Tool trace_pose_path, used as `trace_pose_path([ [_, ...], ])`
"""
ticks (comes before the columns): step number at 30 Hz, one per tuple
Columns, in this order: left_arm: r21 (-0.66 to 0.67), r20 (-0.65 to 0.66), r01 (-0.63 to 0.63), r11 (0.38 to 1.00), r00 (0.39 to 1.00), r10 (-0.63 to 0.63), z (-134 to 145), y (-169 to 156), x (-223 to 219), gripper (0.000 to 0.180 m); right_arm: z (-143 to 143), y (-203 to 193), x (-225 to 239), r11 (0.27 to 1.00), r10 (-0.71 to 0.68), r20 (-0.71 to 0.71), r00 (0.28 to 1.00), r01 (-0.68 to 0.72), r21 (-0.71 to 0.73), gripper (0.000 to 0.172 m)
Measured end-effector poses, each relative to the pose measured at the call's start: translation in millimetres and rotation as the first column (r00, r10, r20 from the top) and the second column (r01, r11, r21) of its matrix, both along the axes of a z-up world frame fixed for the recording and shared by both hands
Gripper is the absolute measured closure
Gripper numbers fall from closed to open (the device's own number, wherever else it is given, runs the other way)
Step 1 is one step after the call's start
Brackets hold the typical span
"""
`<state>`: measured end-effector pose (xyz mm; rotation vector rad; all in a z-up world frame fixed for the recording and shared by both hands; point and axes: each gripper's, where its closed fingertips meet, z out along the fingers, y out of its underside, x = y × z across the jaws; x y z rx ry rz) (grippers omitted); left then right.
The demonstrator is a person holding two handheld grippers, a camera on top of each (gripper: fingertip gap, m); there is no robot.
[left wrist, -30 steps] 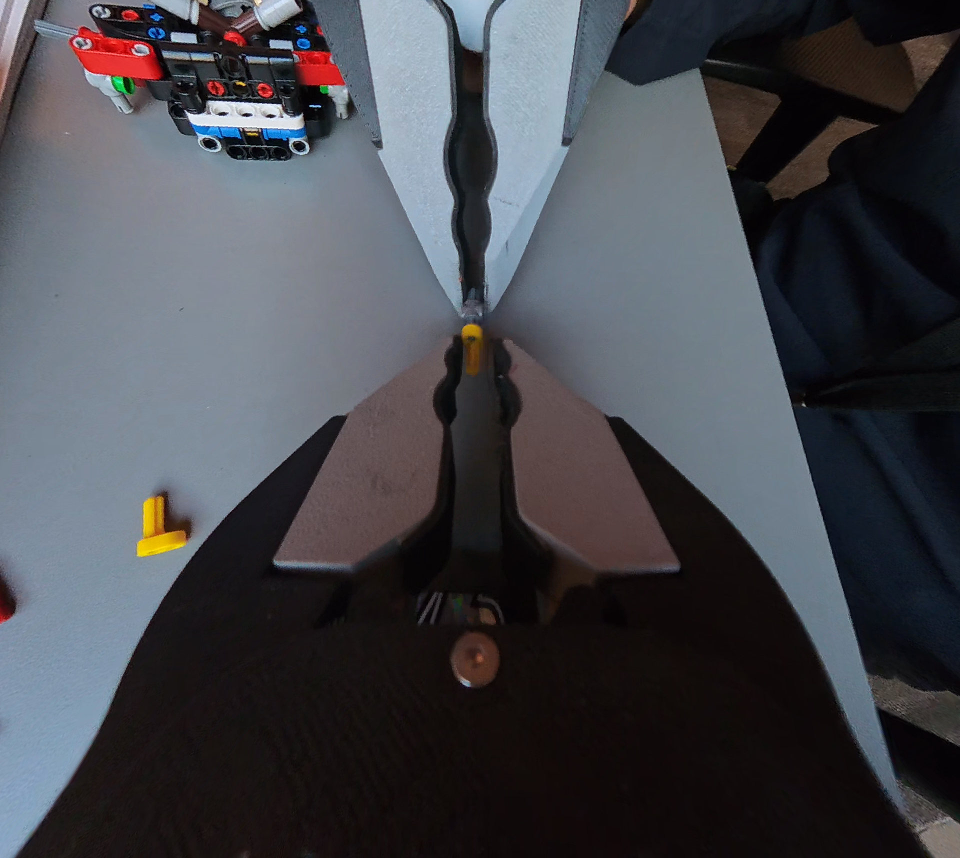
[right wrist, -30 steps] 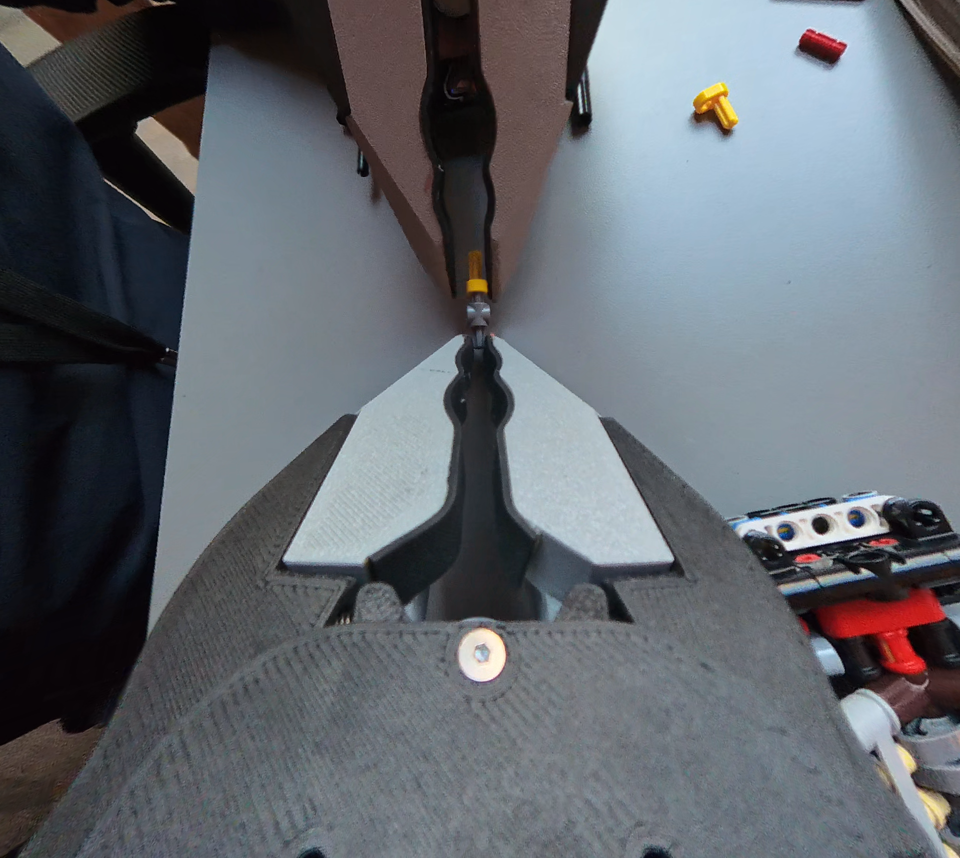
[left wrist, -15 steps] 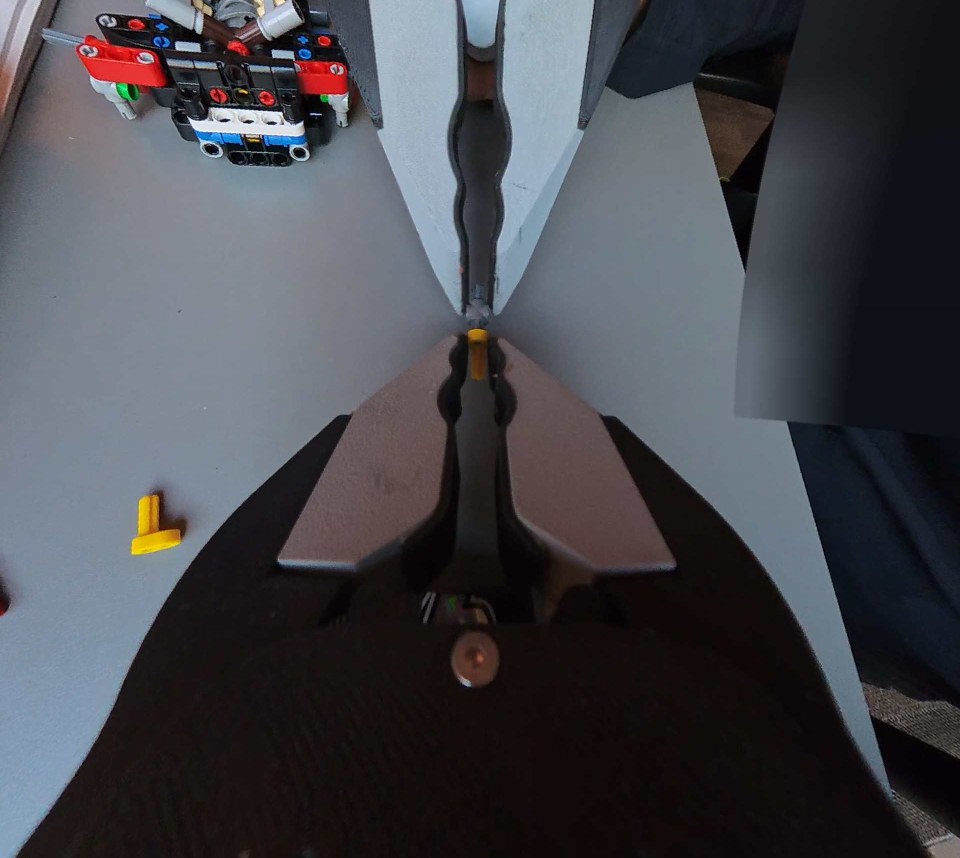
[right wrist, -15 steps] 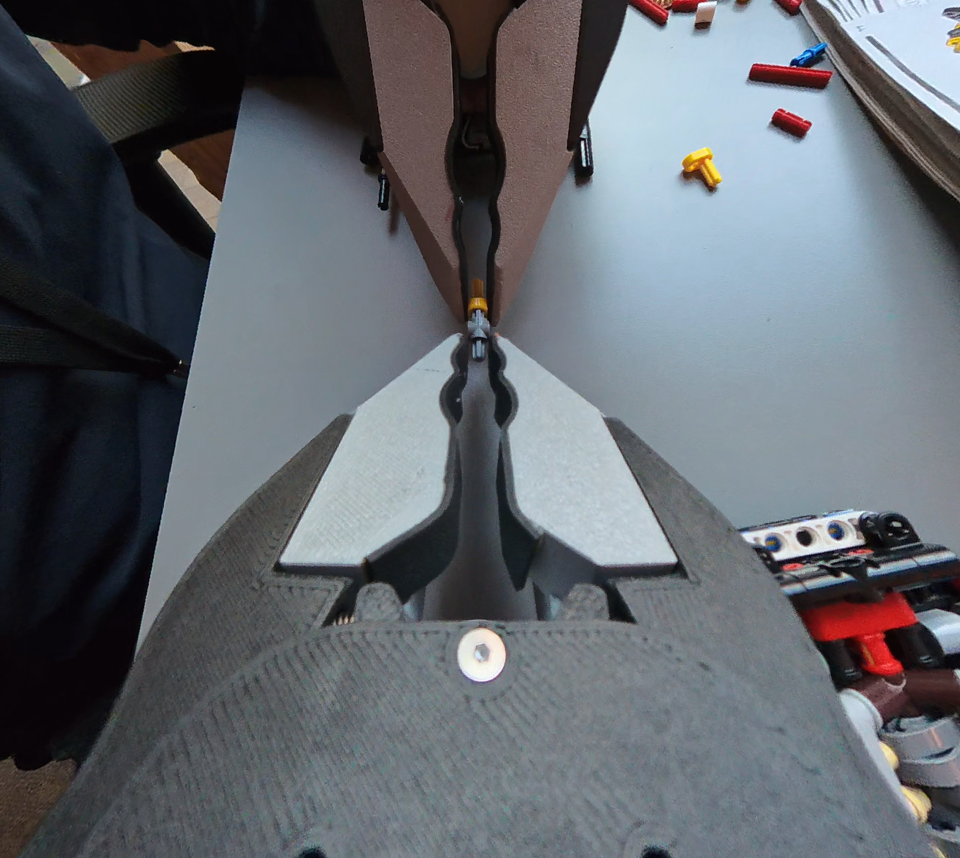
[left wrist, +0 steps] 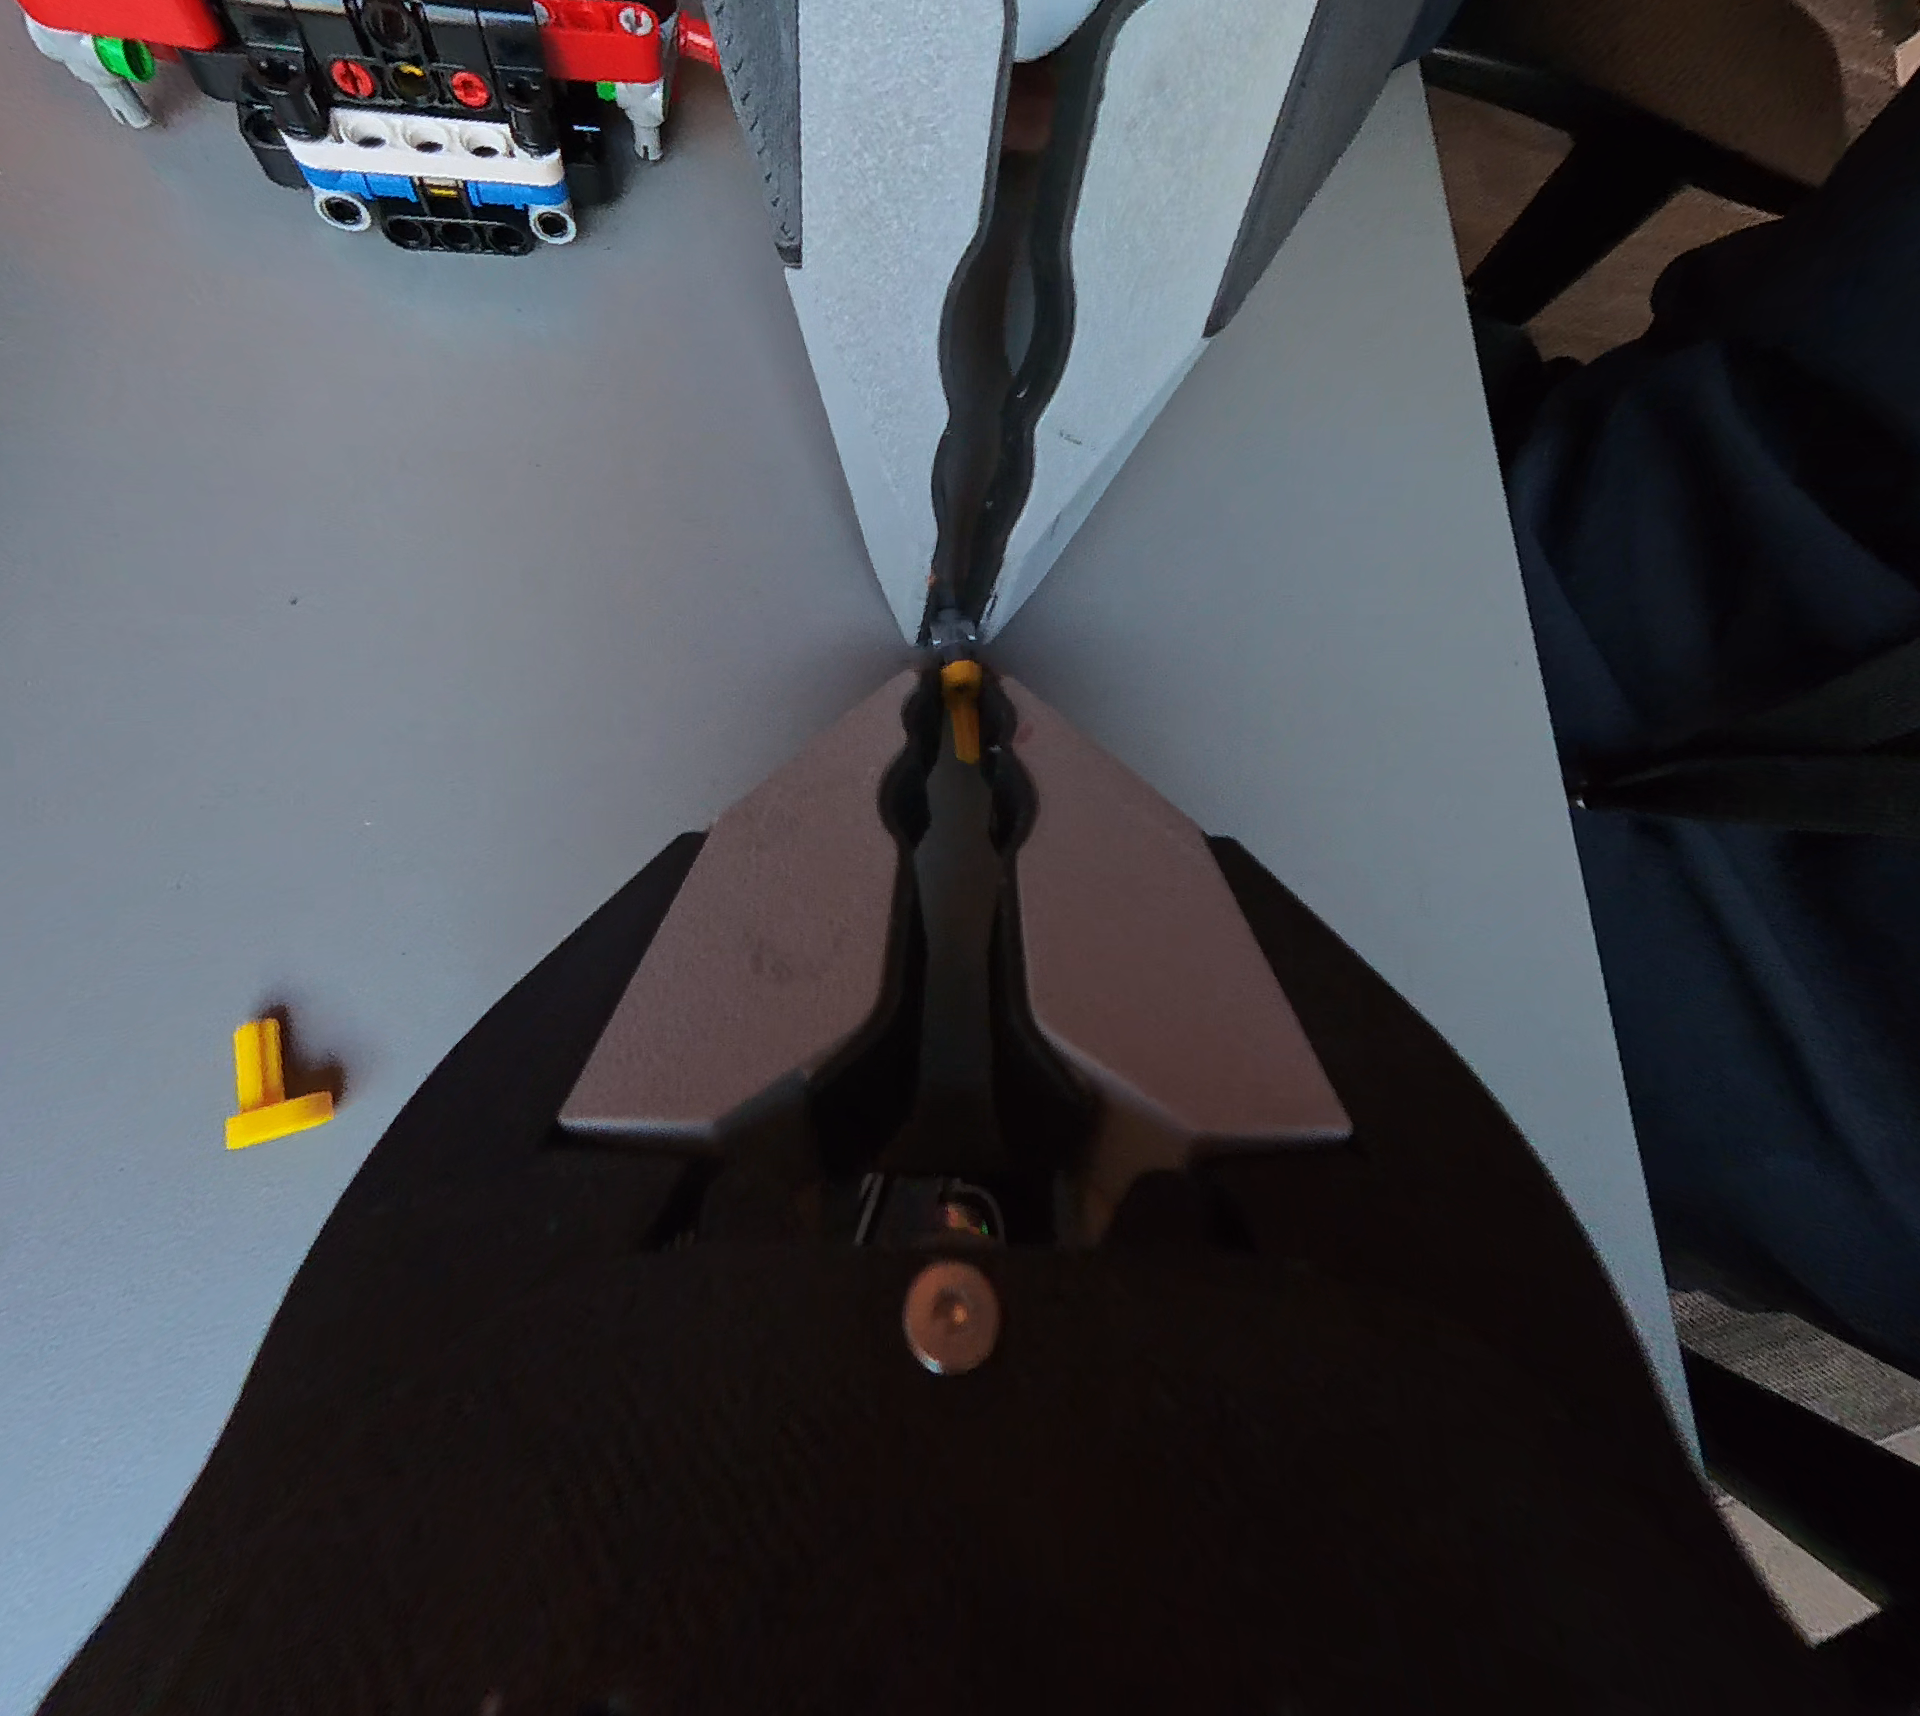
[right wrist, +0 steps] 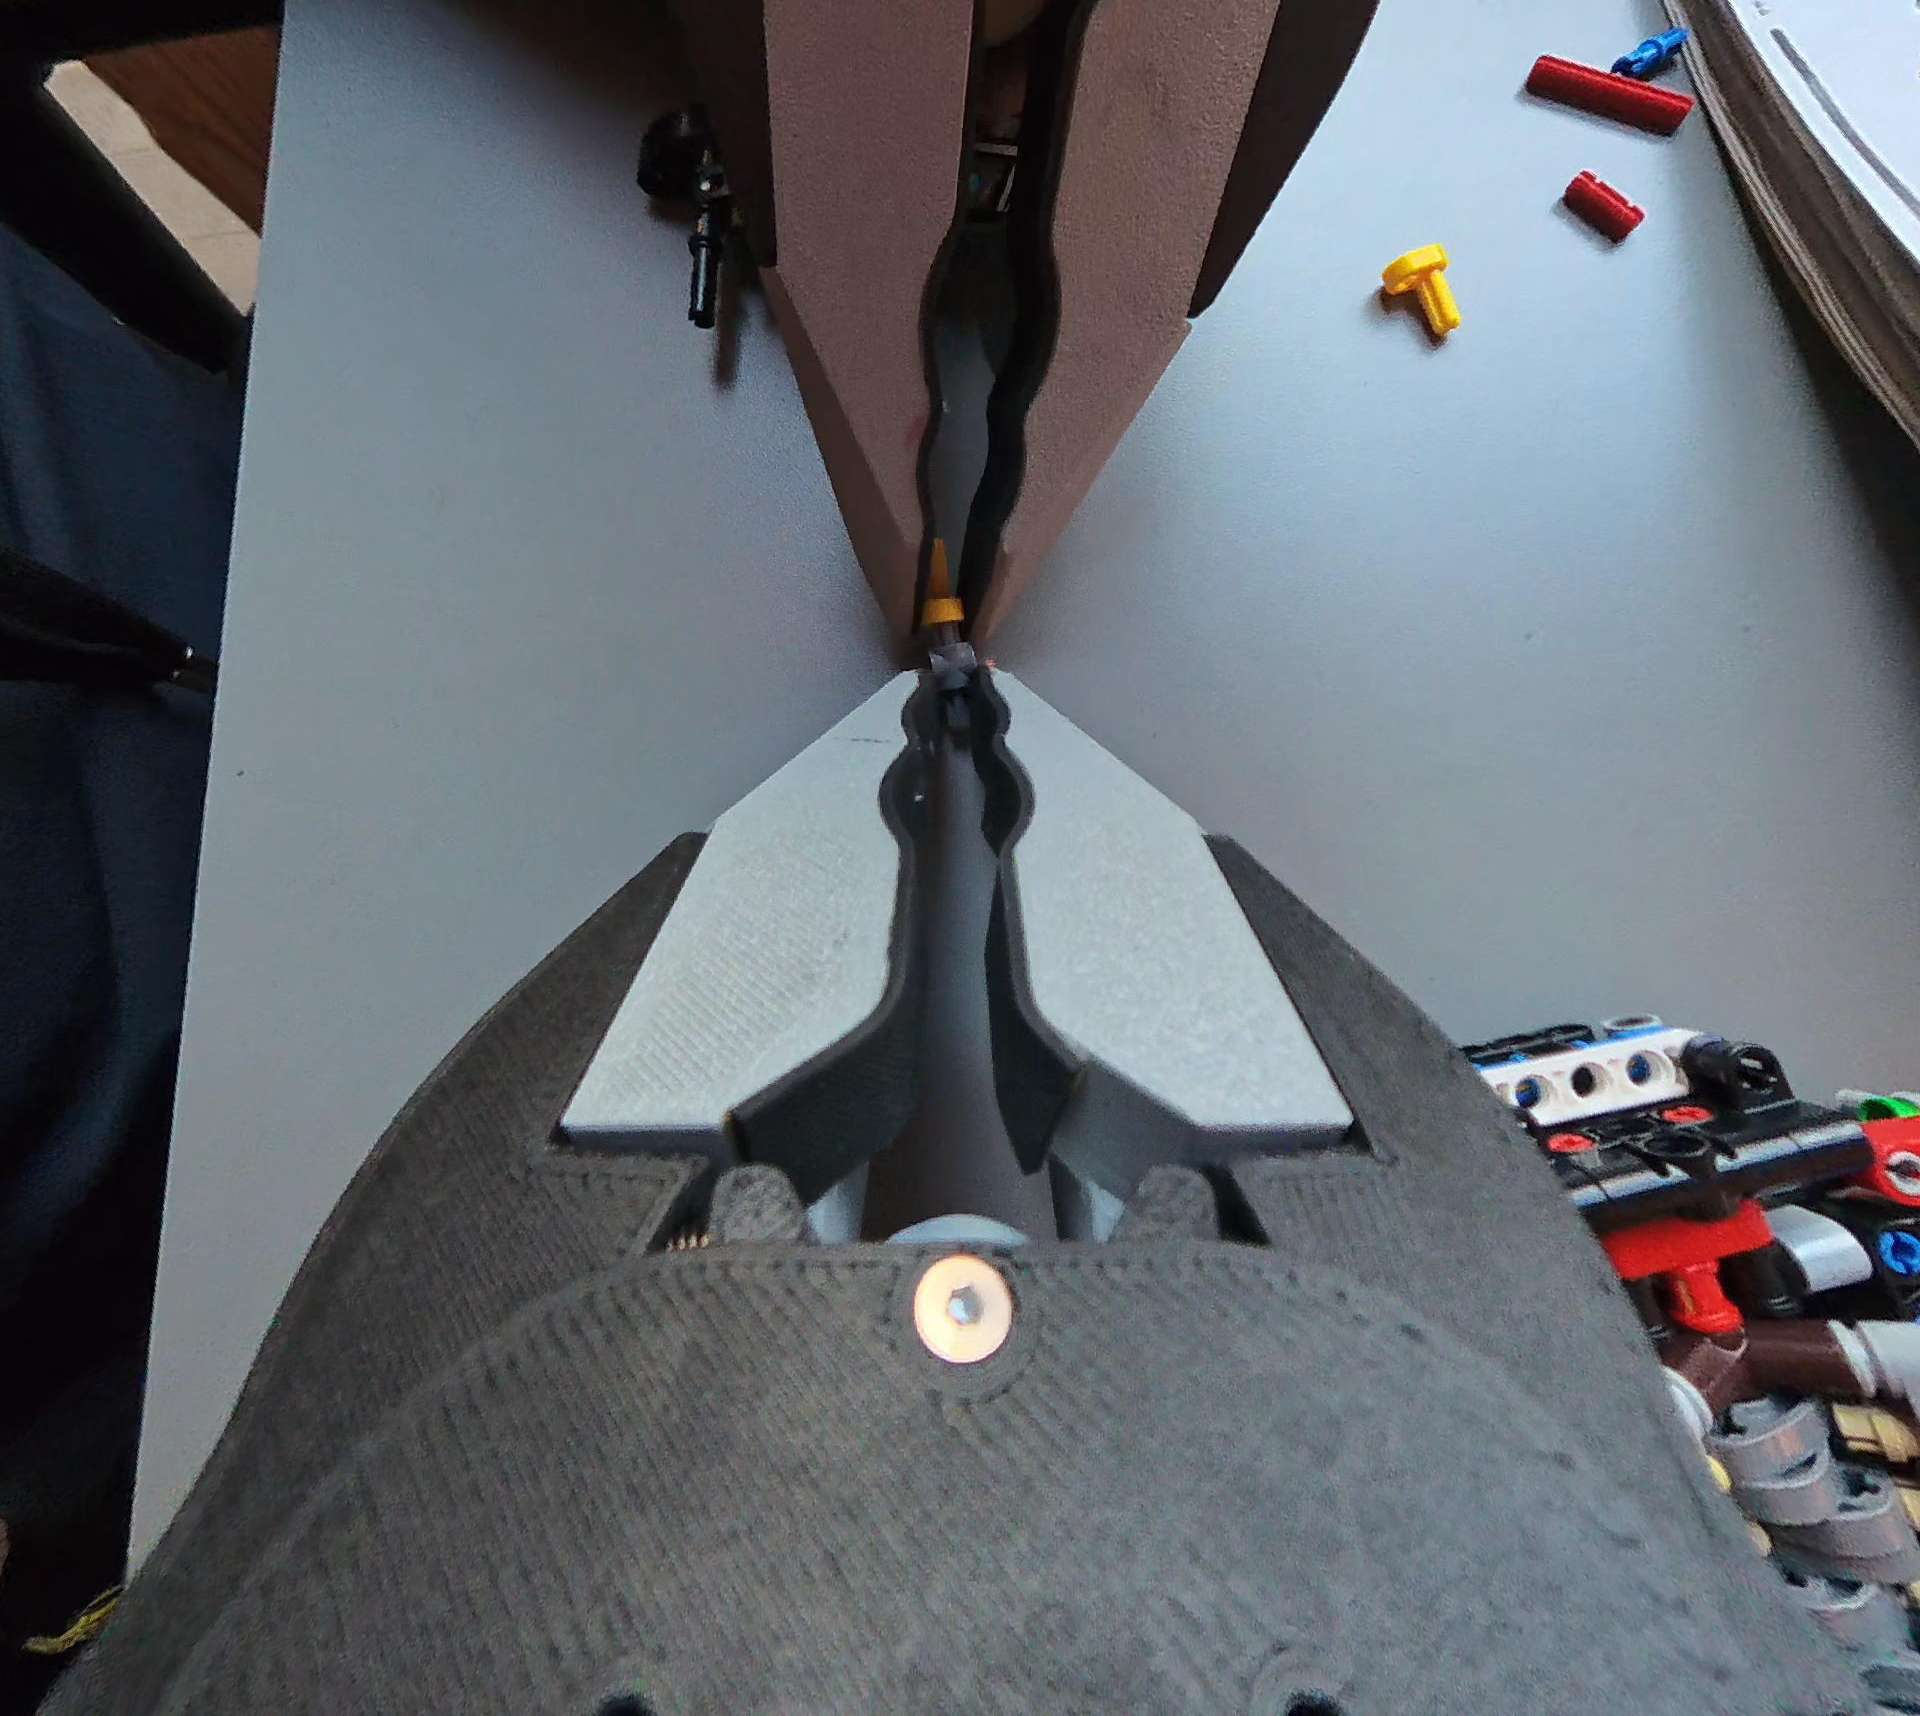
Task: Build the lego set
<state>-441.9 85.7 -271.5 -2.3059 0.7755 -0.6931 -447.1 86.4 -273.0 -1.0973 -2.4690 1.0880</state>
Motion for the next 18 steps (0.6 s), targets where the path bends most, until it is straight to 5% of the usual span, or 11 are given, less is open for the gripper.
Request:
trace_pose_path([
  [15,-0.034,-0.021,-0.008,0.999,1.000,0.008,0,3,0,0.178,1,0,-2,0.999,0.001,0.058,0.998,0.001,-0.032,0.168],
  [18,-0.002,-0.049,-0.064,0.998,0.997,0.064,0,10,-12,0.176,1,7,-14,0.992,-0.085,0.083,0.993,0.092,-0.088,0.168],
])
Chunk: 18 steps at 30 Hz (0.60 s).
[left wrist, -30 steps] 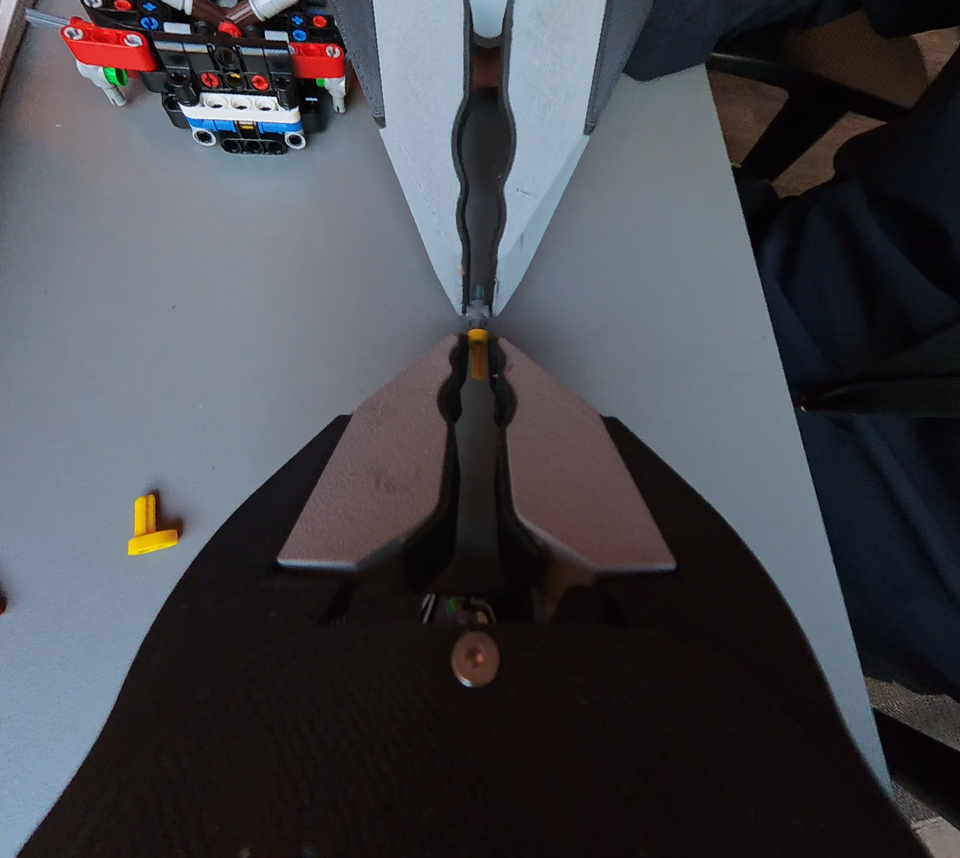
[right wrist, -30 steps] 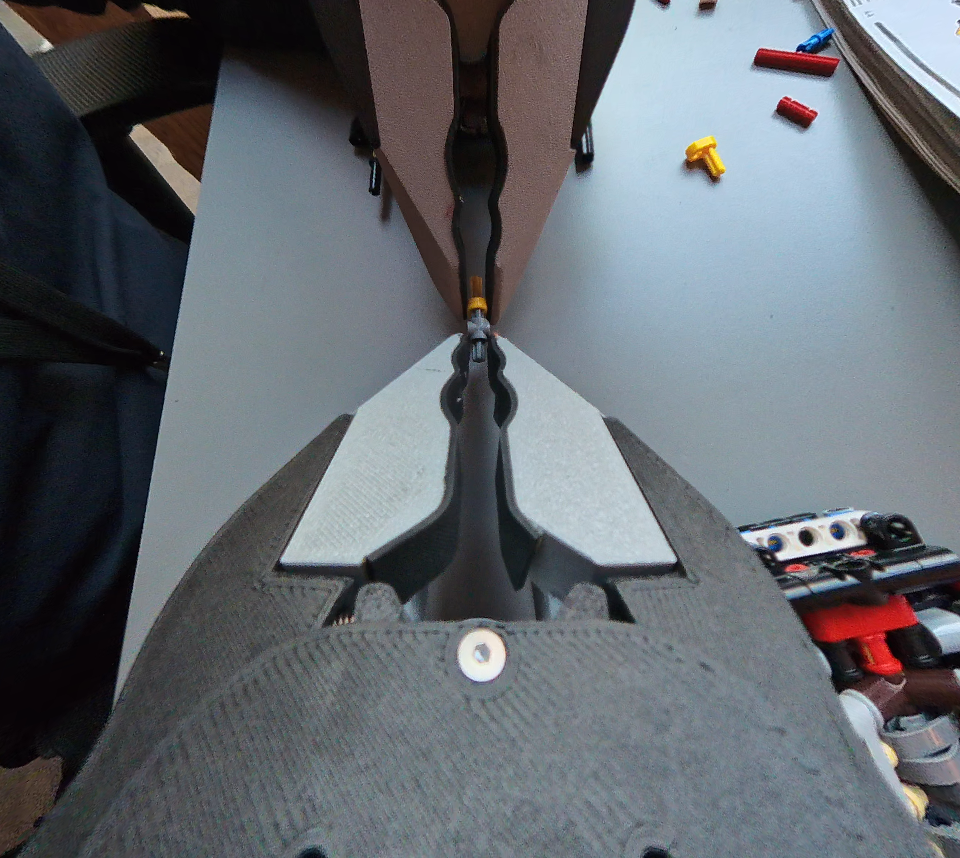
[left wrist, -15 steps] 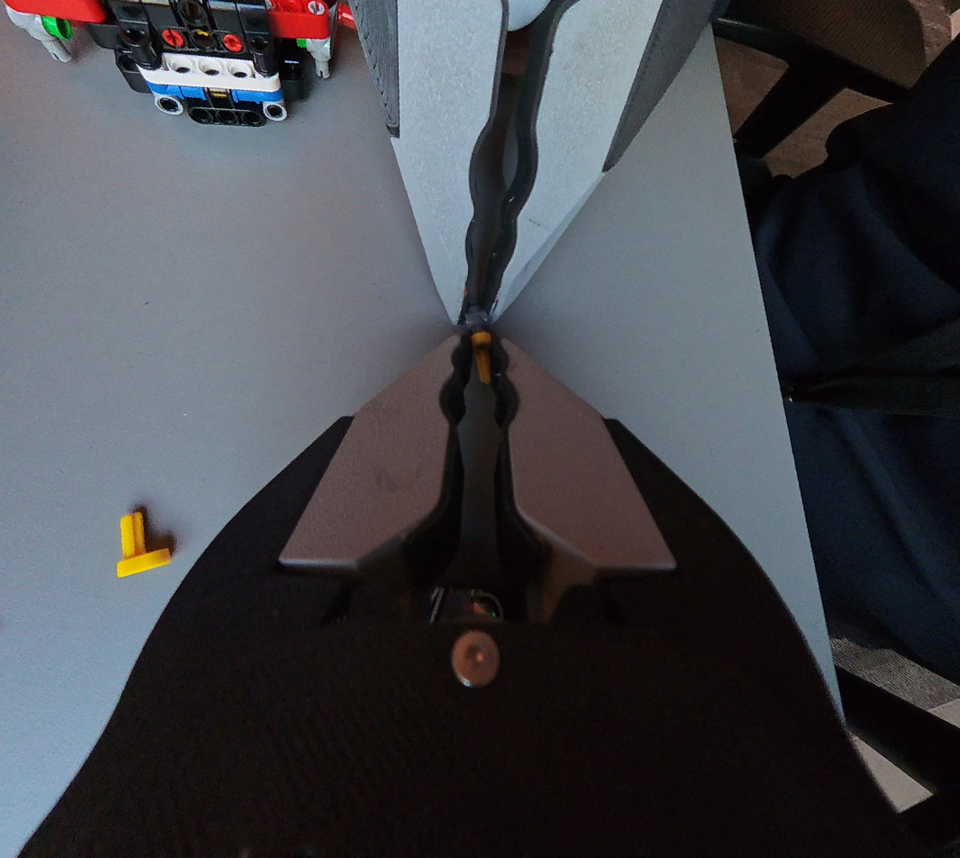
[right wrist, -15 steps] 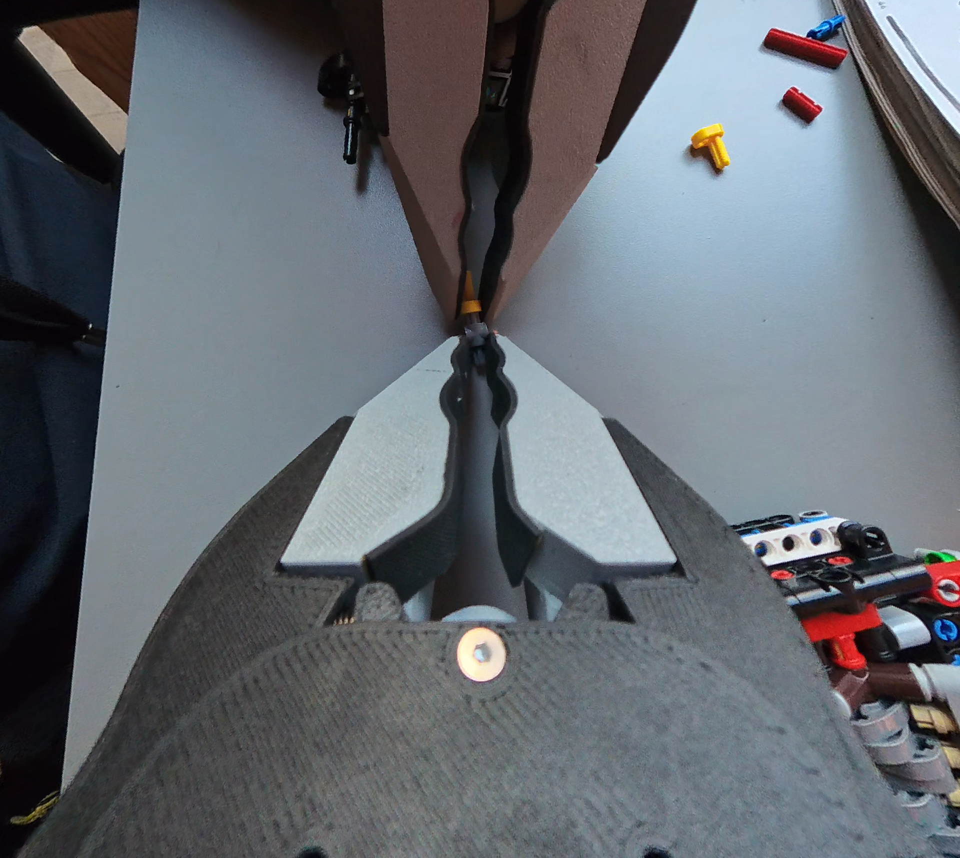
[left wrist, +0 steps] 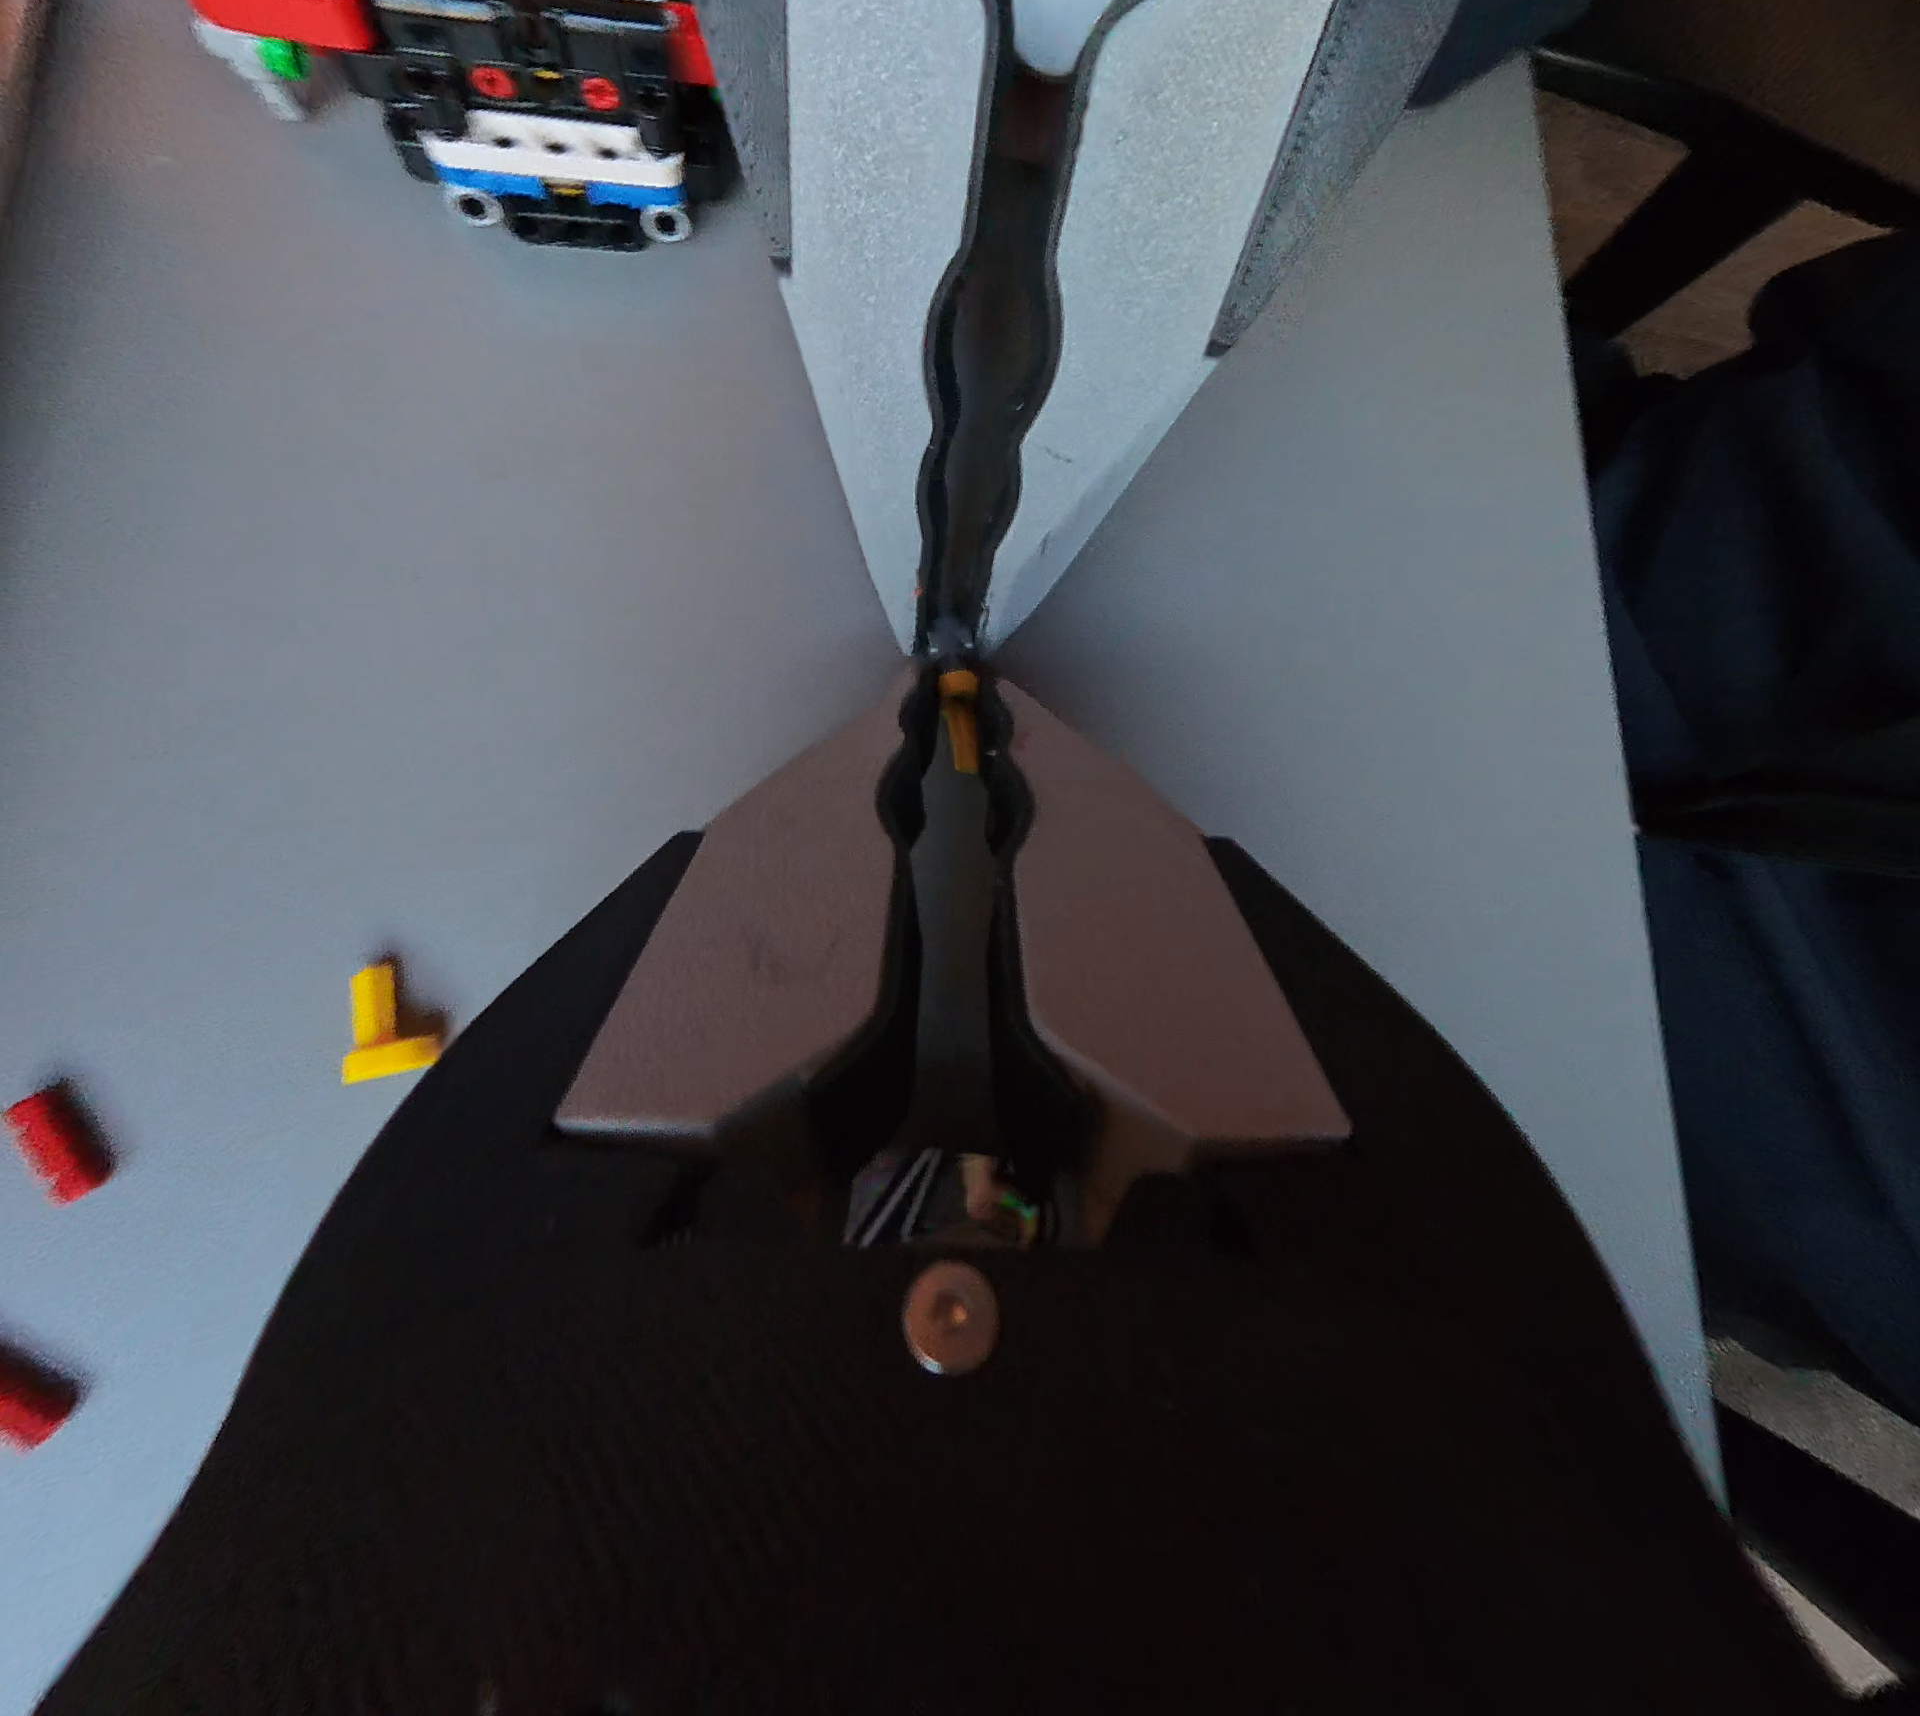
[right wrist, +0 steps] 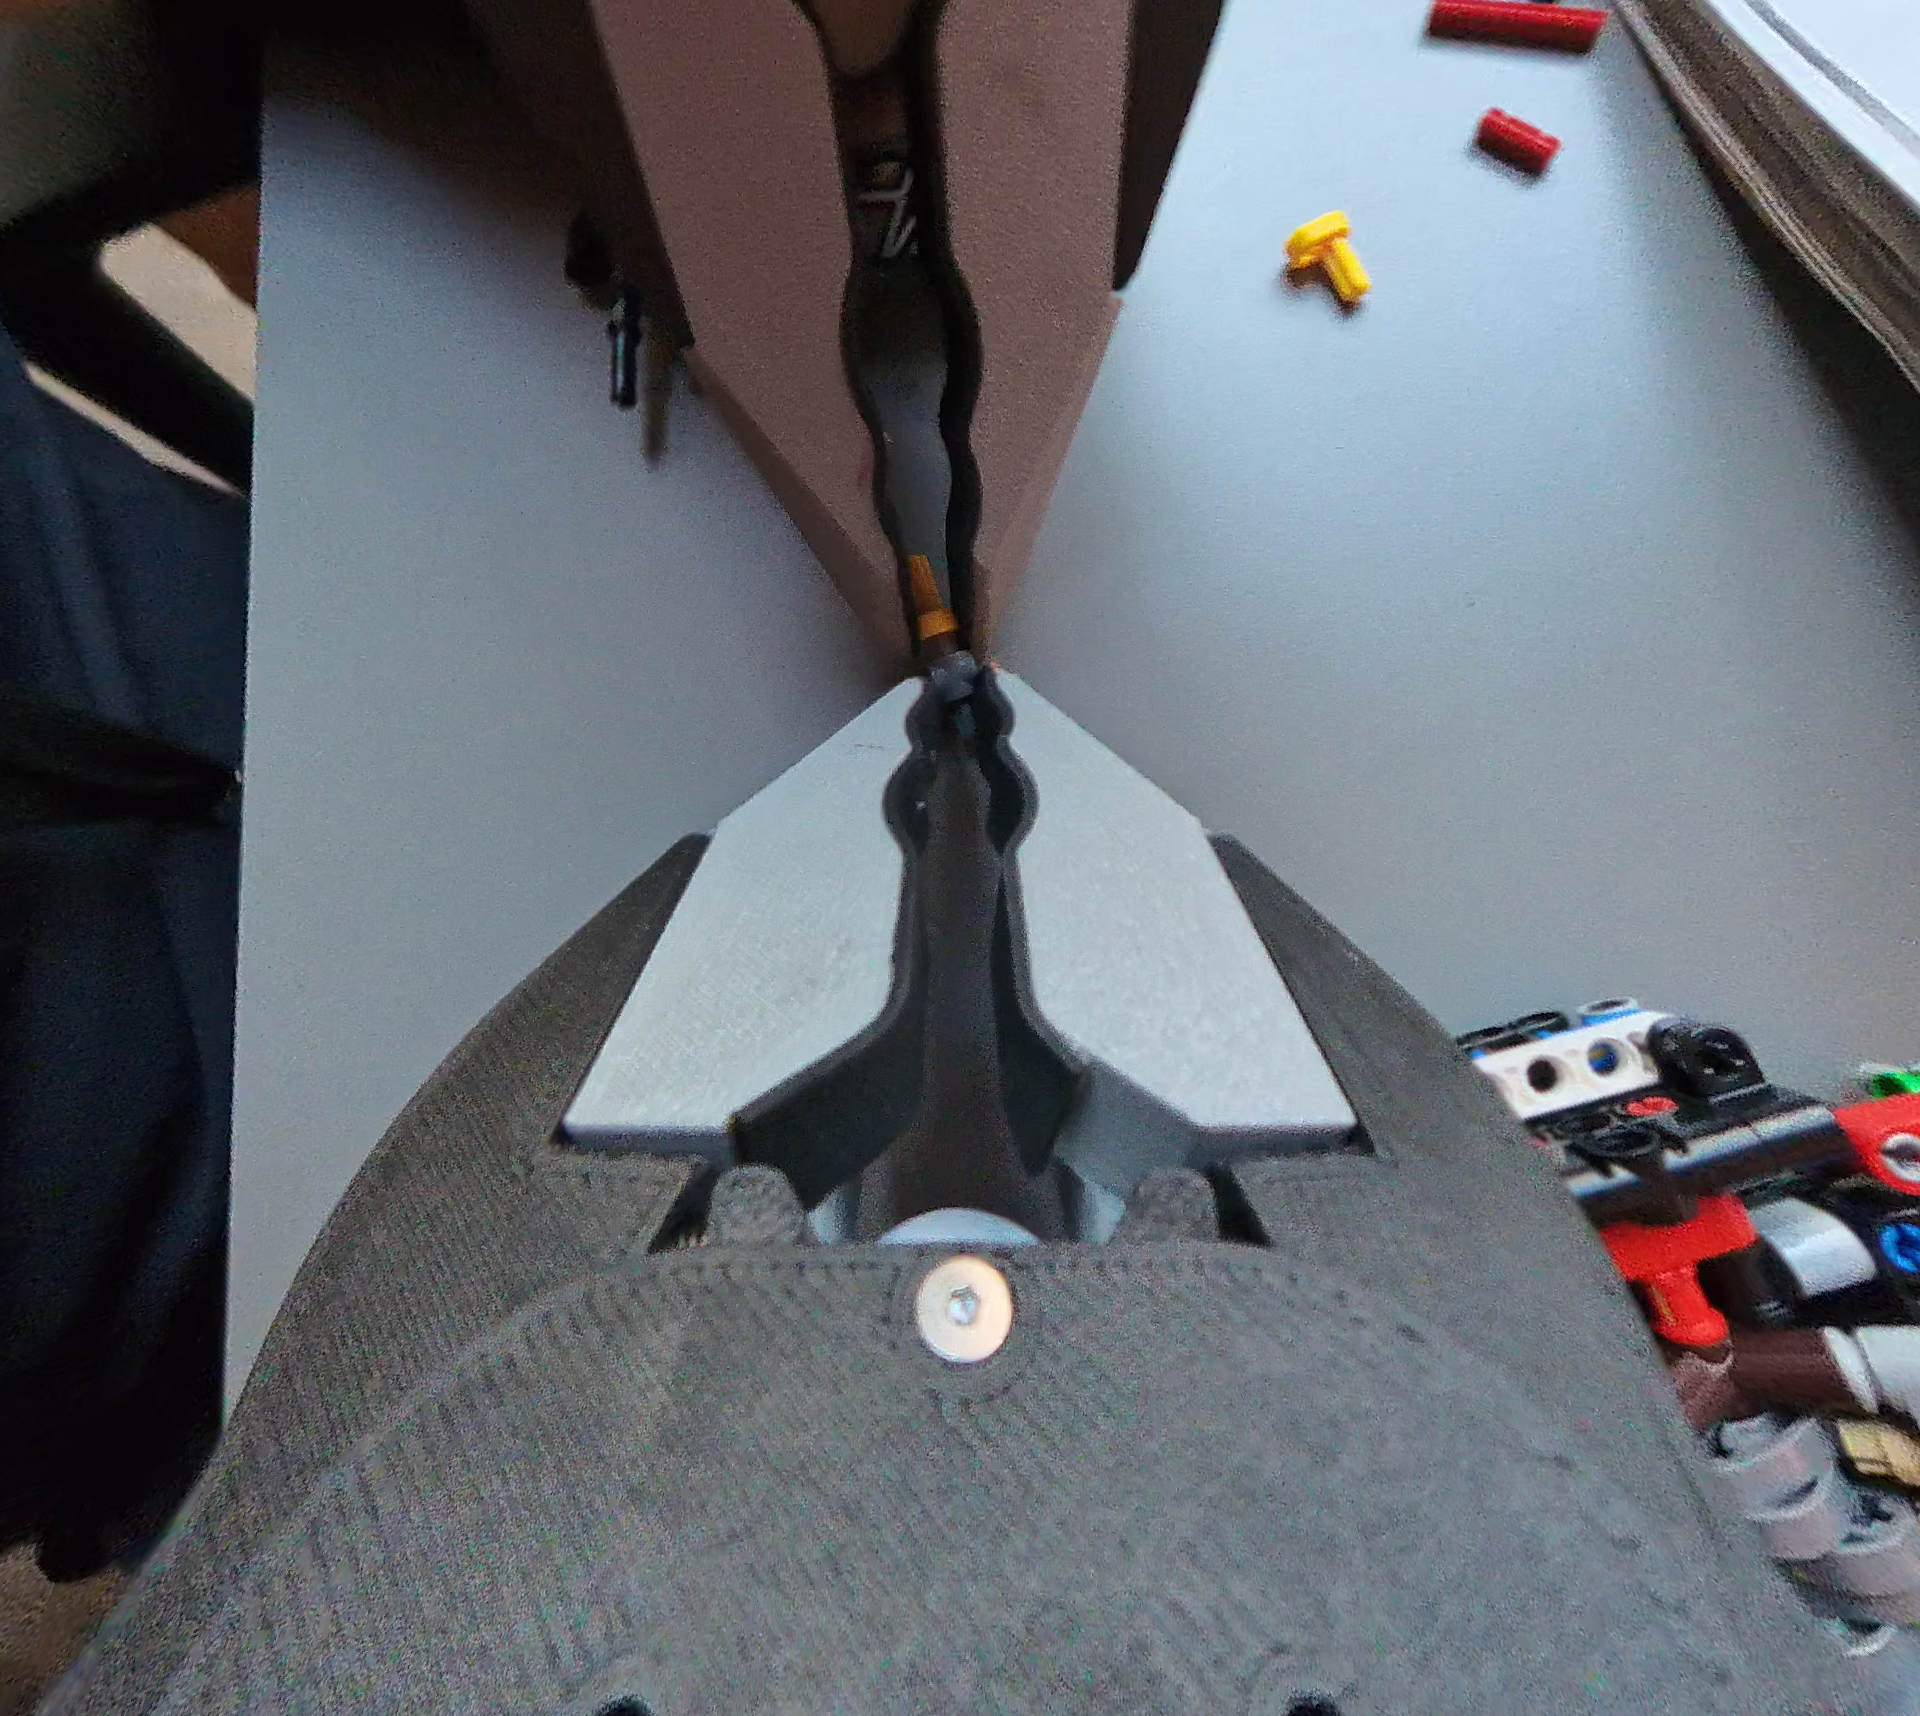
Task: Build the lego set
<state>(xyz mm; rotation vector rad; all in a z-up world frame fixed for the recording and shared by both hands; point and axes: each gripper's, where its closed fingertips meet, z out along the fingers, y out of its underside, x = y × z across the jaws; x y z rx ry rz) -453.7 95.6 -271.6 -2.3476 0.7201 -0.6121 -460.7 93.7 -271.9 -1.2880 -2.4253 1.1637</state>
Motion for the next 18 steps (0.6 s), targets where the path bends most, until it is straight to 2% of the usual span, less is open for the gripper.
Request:
trace_pose_path([
  [2,0.011,0.005,-0.043,0.999,0.999,0.043,0,3,-7,0.176,0,2,-5,0.999,-0.028,-0.005,1.000,0.028,-0.017,0.168],
  [5,0.060,0.003,-0.054,0.997,0.999,0.054,3,0,-8,0.173,9,0,-4,1.000,-0.002,-0.107,0.994,0.000,-0.016,0.168],
  [8,0.044,-0.006,-0.053,0.998,0.999,0.053,3,-5,-11,0.169,11,2,-1,0.998,0.030,-0.183,0.983,-0.019,0.061,0.167],
  [13,-0.012,0.159,-0.025,1.000,0.987,0.027,11,-10,-1,0.164,14,5,-1,0.975,0.080,-0.282,0.956,-0.016,0.220,0.168],
  [18,-0.006,0.278,-0.028,1.000,0.960,0.028,26,-10,0,0.170,22,3,0,0.970,0.113,-0.348,0.931,-0.028,0.241,0.168],
])
